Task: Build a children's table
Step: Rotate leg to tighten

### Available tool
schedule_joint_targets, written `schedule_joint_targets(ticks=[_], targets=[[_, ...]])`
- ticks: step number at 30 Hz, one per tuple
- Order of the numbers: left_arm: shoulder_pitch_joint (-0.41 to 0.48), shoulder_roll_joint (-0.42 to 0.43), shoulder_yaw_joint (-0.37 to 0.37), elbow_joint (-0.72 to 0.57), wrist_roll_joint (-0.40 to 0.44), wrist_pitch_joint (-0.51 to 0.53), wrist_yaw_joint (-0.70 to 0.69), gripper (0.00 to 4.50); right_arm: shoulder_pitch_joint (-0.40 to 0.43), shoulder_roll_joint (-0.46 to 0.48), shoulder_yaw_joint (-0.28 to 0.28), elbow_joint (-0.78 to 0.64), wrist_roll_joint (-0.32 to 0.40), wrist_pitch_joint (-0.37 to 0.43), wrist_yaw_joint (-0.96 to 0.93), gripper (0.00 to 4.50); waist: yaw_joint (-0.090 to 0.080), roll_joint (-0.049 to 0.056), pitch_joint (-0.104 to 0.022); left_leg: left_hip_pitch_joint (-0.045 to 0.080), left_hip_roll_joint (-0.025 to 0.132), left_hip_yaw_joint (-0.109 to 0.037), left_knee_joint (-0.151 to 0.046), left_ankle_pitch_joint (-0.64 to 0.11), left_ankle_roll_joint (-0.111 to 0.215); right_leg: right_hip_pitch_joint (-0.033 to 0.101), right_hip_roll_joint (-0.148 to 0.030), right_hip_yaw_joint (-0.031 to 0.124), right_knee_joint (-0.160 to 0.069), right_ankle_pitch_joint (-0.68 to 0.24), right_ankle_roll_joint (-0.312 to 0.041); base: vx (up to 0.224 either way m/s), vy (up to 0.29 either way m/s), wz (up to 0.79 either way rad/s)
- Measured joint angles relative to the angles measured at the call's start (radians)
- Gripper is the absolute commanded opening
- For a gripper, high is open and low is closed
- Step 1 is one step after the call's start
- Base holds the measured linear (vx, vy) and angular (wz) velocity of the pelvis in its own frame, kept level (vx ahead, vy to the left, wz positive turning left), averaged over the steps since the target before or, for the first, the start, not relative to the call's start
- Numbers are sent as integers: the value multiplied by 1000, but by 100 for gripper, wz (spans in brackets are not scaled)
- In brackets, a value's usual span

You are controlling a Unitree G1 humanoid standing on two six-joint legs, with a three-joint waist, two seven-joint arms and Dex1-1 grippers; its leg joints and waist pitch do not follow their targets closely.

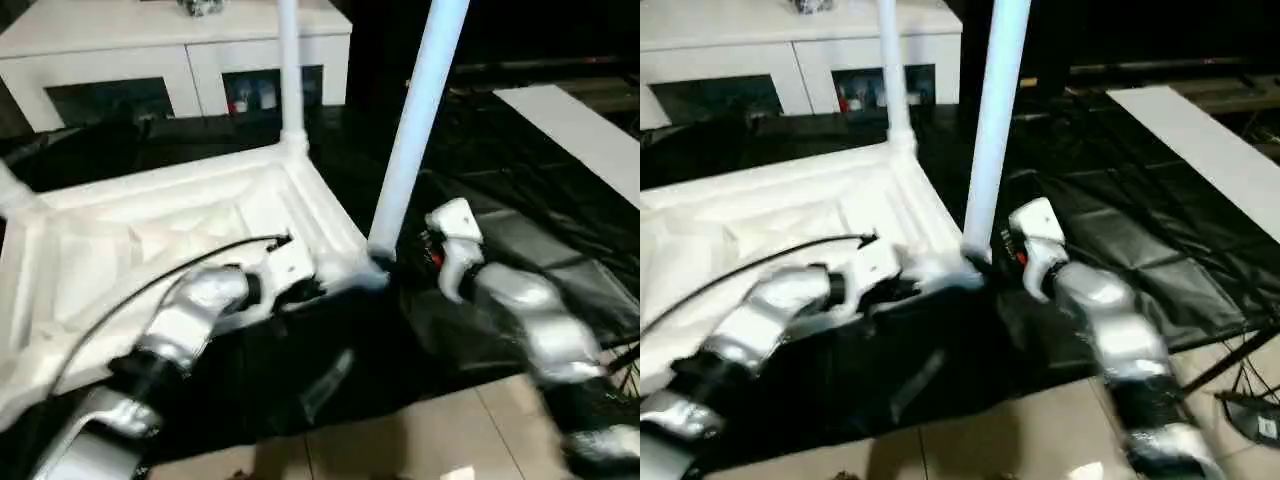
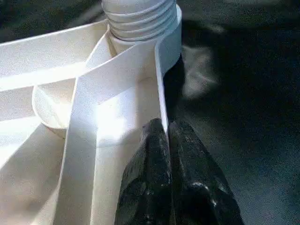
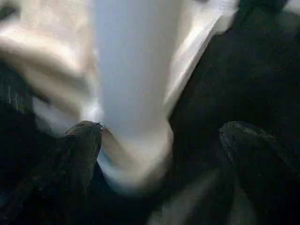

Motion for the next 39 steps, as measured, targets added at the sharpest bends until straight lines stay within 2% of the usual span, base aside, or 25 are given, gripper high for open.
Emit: schedule_joint_targets(ticks=[4,8,14,20,21,25,30,31,33,39], targets=[[7,29,0,-14,-23,0,-66,0,3,-19,8,-31,2,22,50,442,-2,1,0,1,0,0,0,0,0,0,0,0,1,0,0,0,0,0],[25,48,1,-41,-34,3,-98,0,3,-39,40,-38,7,34,103,442,-2,1,0,1,0,0,0,0,0,1,0,0,1,0,0,0,0,0],[26,48,1,-43,-42,3,-109,0,3,0,55,-4,11,28,116,442,1,1,0,0,0,0,0,0,0,1,0,1,1,0,-1,0,0,0],[26,47,-2,-46,-44,6,-116,0,-22,48,66,97,6,-4,118,442,4,1,0,0,0,1,0,0,0,0,0,1,1,0,-1,0,0,0],[26,47,-2,-46,-44,7,-116,0,-28,56,66,106,6,-8,118,427,5,1,0,0,0,1,0,0,0,0,0,1,1,0,-1,0,0,0],[26,44,-4,-47,-44,7,-116,0,-43,69,71,129,8,-17,124,414,7,1,0,1,0,1,0,0,0,0,0,1,1,0,-1,0,0,0],[26,44,-4,-47,-44,7,-116,0,-52,93,70,152,17,-37,130,367,8,1,0,1,0,1,1,0,0,0,0,1,1,0,-1,0,0,0],[26,44,-5,-47,-44,7,-116,0,-53,92,69,153,18,-38,134,345,9,1,0,1,0,1,1,0,0,0,0,1,1,0,-1,0,0,0],[26,44,-5,-48,-44,7,-116,0,-53,93,69,158,20,-46,145,339,10,1,0,1,0,1,1,0,0,0,0,1,1,0,-1,0,0,0],[26,44,-6,-48,-44,11,-116,0,-53,98,68,165,21,-50,151,281,11,0,0,1,0,1,1,0,0,1,0,1,1,0,-1,0,0,0]])
